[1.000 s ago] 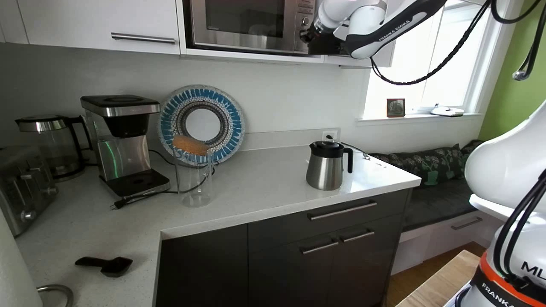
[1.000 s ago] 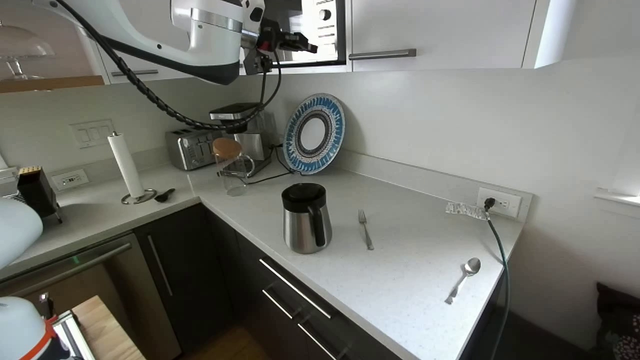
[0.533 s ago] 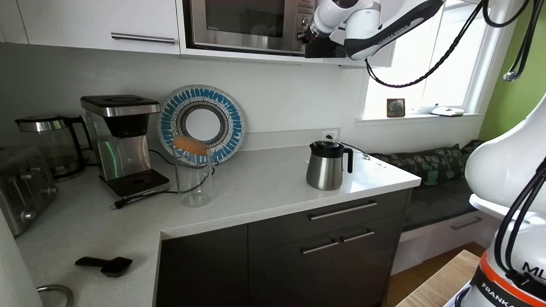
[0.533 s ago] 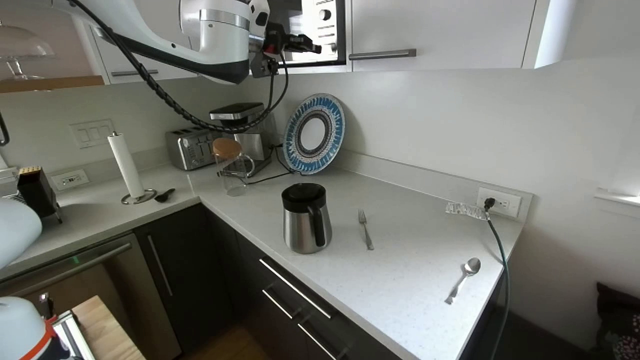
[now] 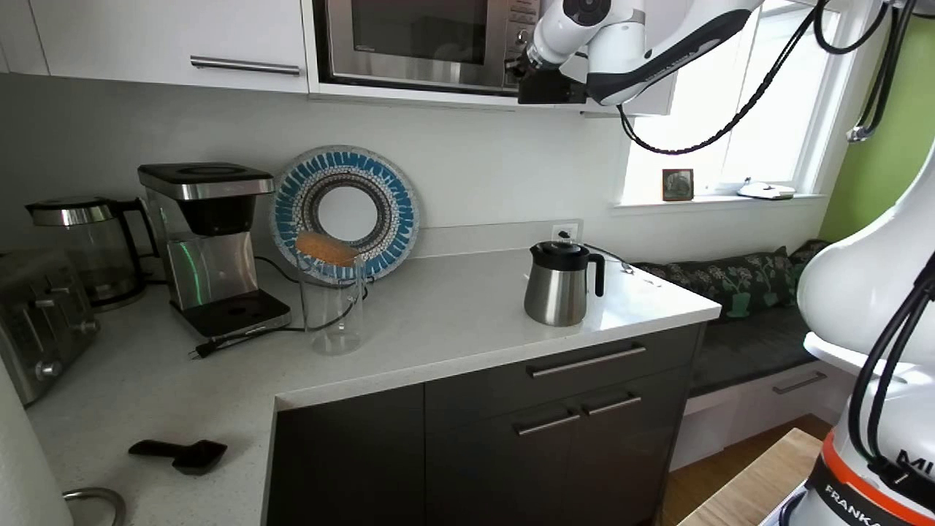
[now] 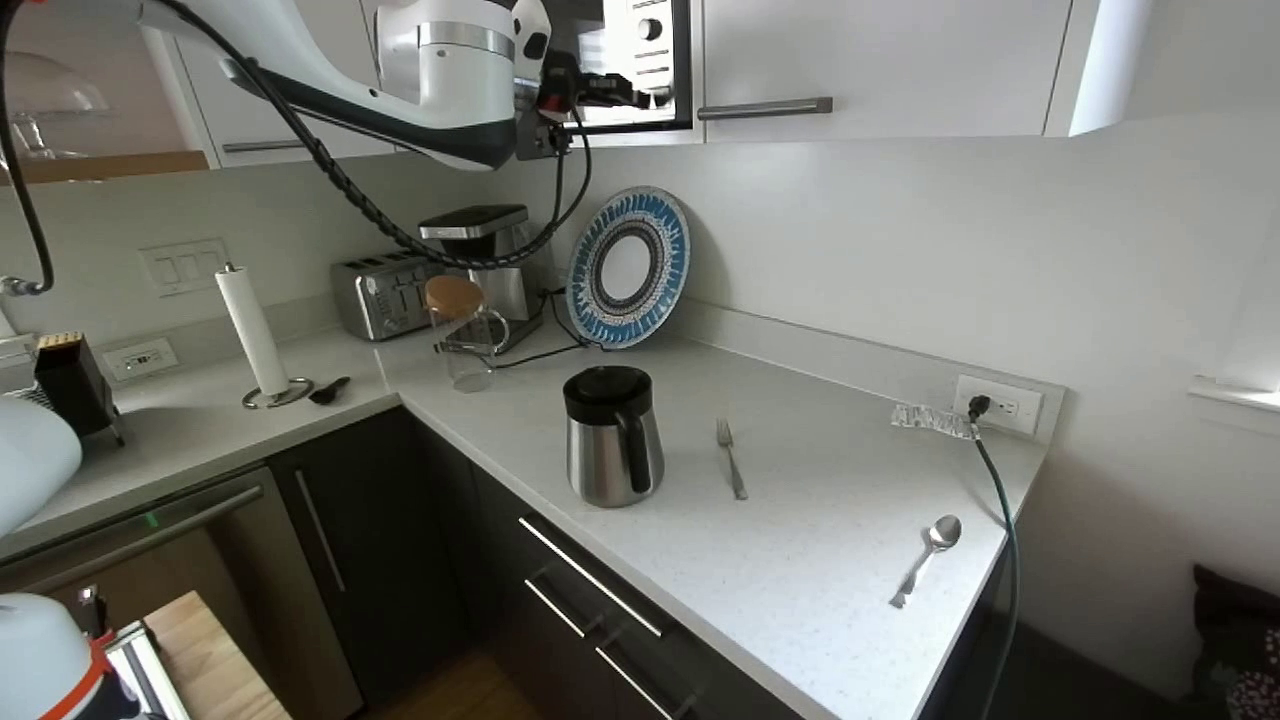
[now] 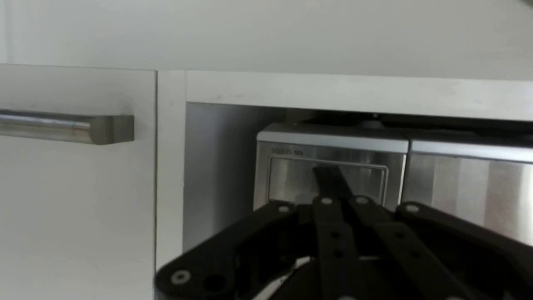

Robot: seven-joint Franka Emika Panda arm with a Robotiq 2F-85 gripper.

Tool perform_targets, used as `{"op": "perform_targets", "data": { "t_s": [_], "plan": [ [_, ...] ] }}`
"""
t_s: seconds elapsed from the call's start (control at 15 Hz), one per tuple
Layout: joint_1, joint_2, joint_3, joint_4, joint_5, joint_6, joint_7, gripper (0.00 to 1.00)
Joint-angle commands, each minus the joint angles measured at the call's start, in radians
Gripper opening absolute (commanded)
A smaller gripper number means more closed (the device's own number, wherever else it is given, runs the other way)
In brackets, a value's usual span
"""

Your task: Push the bottom right button on the microwave

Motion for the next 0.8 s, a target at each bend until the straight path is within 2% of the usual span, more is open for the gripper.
{"op": "perform_targets", "data": {
  "t_s": [0.0, 0.73],
  "plan": [
    [0.017, 0.036, 0.004, 0.038, -0.069, -0.025, 0.056, 0.00],
    [0.043, 0.090, 0.005, 0.078, -0.167, -0.049, 0.100, 0.00]
  ]
}}
